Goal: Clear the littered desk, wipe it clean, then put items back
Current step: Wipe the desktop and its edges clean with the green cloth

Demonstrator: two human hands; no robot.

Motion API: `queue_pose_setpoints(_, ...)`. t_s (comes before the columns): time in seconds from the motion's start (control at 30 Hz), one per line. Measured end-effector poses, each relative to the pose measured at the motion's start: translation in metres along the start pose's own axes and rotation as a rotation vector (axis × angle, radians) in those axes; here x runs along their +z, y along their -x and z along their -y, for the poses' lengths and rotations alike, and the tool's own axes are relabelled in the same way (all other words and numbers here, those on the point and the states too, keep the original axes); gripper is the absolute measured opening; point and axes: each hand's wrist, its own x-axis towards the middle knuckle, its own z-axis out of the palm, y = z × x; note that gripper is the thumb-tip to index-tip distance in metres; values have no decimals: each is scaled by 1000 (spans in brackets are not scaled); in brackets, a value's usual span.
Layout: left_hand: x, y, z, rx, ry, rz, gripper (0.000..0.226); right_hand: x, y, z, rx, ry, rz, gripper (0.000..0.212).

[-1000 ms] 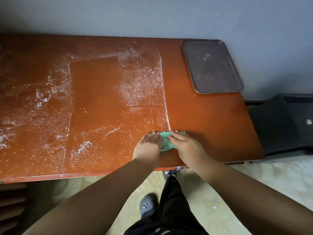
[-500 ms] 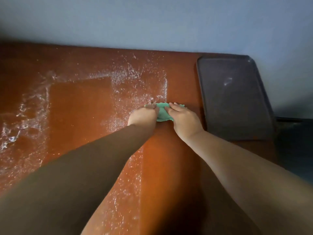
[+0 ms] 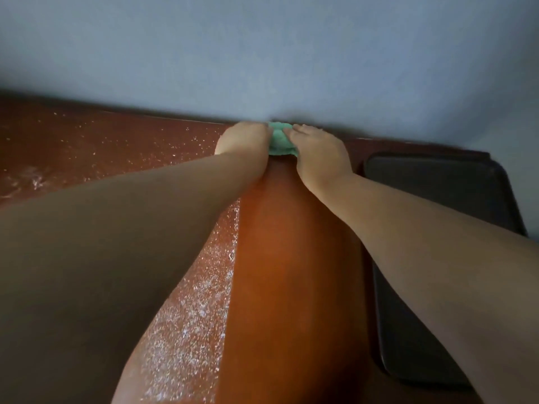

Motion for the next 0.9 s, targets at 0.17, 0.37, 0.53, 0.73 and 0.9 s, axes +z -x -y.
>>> queue_pose_setpoints(0.17, -7, -8, 3, 3, 27, -12, 45, -1, -15, 1, 3, -8, -31, 51)
queue_pose_setpoints(0.37, -1, 33, 5, -16, -11, 46, 44, -10, 21, 19, 16, -26, 26, 42)
queue_pose_setpoints(0.53, 21, 113, 13, 41, -61, 112, 41, -15, 102, 48, -24, -69, 113, 46)
queue_pose_setpoints(0.73, 64, 213, 22, 116, -36, 211, 46, -24, 205, 85, -32, -72, 222, 40)
queue_pose_setpoints(0.9, 95, 295, 36, 213, 15, 229, 45, -26, 282, 120, -8, -74, 269, 33)
